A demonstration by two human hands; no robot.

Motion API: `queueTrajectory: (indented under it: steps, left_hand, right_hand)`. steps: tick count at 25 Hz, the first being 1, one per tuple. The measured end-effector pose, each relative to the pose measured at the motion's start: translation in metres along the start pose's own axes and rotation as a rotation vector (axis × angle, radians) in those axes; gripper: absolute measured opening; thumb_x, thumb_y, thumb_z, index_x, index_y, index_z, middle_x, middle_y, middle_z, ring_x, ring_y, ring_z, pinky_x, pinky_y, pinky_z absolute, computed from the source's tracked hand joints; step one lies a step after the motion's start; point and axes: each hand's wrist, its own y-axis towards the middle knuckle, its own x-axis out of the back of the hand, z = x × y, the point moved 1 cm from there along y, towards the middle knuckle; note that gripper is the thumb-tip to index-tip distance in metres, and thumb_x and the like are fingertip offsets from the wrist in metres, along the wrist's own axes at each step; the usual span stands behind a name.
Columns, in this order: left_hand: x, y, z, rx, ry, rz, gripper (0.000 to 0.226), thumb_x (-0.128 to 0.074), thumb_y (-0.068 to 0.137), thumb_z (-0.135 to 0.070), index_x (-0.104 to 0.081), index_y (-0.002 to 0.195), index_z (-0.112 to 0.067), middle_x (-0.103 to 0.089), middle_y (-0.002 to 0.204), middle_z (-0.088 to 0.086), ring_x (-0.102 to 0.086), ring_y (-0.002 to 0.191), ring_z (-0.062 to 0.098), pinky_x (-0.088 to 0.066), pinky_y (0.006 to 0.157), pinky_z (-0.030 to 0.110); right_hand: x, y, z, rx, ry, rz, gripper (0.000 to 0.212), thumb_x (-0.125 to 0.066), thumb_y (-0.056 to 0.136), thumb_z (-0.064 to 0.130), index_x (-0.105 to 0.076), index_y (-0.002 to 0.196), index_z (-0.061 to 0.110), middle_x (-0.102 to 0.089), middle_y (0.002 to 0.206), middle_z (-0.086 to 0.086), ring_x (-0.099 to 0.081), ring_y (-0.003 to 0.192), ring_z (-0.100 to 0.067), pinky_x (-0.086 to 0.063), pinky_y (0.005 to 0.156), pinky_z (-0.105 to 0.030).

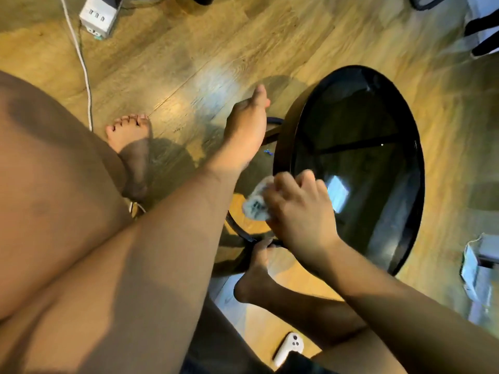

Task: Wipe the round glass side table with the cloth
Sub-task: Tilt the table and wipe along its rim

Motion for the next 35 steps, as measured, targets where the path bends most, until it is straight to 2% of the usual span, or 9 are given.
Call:
queueTrajectory:
  steps: [5, 8, 12, 14, 20, 24, 27, 30, 35]
  left_hand:
    - [-0.017, -0.014, 0.028, 0.059, 0.085, 0.194, 0.064, -0.028, 0.095, -0.062, -0.062, 0.130, -0.021, -0.057, 0.145, 0.003, -0.049, 0.136, 0.021, -0.033, 0.118, 0.047]
    - [-0.023, -0.028, 0.027, 0.052, 0.092, 0.170, 0.063, -0.026, 0.101, -0.056, -0.057, 0.137, -0.015, -0.053, 0.149, 0.006, -0.049, 0.136, 0.021, -0.036, 0.116, 0.044]
    - [-0.006, -0.050, 0.019, -0.017, 0.166, 0.089, 0.061, -0.027, 0.104, -0.053, -0.075, 0.102, -0.015, -0.075, 0.108, 0.001, -0.067, 0.095, 0.006, -0.049, 0.079, 0.025]
    - [-0.010, -0.062, 0.012, -0.122, 0.248, 0.043, 0.053, -0.030, 0.106, -0.046, -0.073, 0.090, -0.019, -0.073, 0.092, -0.002, -0.066, 0.083, 0.004, -0.049, 0.079, 0.022]
    - [-0.065, -0.094, 0.024, -0.704, 0.829, -0.024, 0.045, -0.041, 0.098, -0.031, -0.061, 0.132, -0.009, -0.055, 0.145, 0.013, -0.045, 0.140, 0.027, -0.028, 0.118, 0.039]
    - [-0.117, -0.128, 0.075, -0.964, 1.223, 0.307, 0.047, -0.042, 0.099, -0.035, -0.053, 0.140, -0.015, -0.043, 0.156, 0.009, -0.027, 0.151, 0.026, -0.003, 0.122, 0.059]
    - [-0.135, -0.130, 0.099, -1.054, 1.588, 0.459, 0.057, -0.027, 0.099, -0.048, -0.041, 0.147, -0.020, -0.029, 0.163, 0.007, -0.014, 0.155, 0.025, 0.002, 0.119, 0.067]
    - [-0.138, -0.122, 0.108, -1.051, 1.658, 0.410, 0.064, -0.023, 0.098, -0.054, -0.034, 0.150, -0.020, -0.023, 0.165, 0.010, -0.009, 0.155, 0.027, 0.005, 0.118, 0.068]
    - [-0.136, -0.123, 0.107, -1.038, 1.724, 0.392, 0.063, -0.021, 0.099, -0.054, -0.031, 0.151, -0.021, -0.024, 0.165, 0.009, -0.009, 0.155, 0.026, 0.005, 0.120, 0.065]
  right_hand:
    - [-0.023, -0.120, -0.012, 0.259, -0.053, 0.088, 0.038, -0.039, 0.090, 0.027, -0.075, 0.090, 0.018, -0.064, 0.086, -0.006, -0.043, 0.079, -0.028, -0.032, 0.059, -0.039]
    - [-0.016, -0.059, 0.000, 0.126, 0.021, -0.092, 0.013, -0.065, 0.084, 0.024, -0.072, 0.085, 0.013, -0.062, 0.082, -0.009, -0.056, 0.075, -0.030, -0.033, 0.060, -0.038]
    - [-0.006, 0.024, 0.016, -0.215, 0.086, -0.129, 0.023, -0.062, 0.082, 0.019, -0.071, 0.104, 0.016, -0.063, 0.108, -0.010, -0.055, 0.100, -0.034, -0.035, 0.069, -0.040]
    - [-0.014, -0.001, 0.017, -0.206, 0.078, -0.164, 0.026, -0.055, 0.083, 0.018, -0.071, 0.102, 0.018, -0.064, 0.107, -0.008, -0.058, 0.095, -0.034, -0.034, 0.066, -0.038]
    - [-0.094, -0.194, -0.033, -0.056, 0.166, -0.038, 0.029, -0.086, 0.062, 0.024, -0.076, 0.089, 0.022, -0.064, 0.087, -0.008, -0.059, 0.066, -0.032, -0.043, 0.050, -0.034]
    - [-0.146, -0.297, -0.113, -0.790, 0.483, 0.006, 0.048, -0.082, 0.061, 0.002, -0.067, 0.104, 0.016, -0.063, 0.104, -0.014, -0.062, 0.086, -0.040, -0.053, 0.068, -0.043]
    - [-0.159, -0.283, -0.108, -1.417, 1.093, -0.333, 0.029, -0.059, 0.085, -0.002, -0.055, 0.113, 0.003, -0.065, 0.096, -0.016, -0.064, 0.082, -0.040, -0.055, 0.074, -0.027]
    - [-0.141, -0.226, -0.049, -1.983, 1.717, -0.678, 0.027, -0.050, 0.090, 0.005, -0.048, 0.109, 0.024, -0.066, 0.107, -0.016, -0.065, 0.096, -0.037, -0.056, 0.085, -0.042]
    - [-0.116, -0.191, 0.009, -1.928, 1.980, -0.655, 0.031, -0.055, 0.085, 0.007, -0.043, 0.106, 0.027, -0.062, 0.105, -0.012, -0.062, 0.095, -0.030, -0.054, 0.084, -0.043]
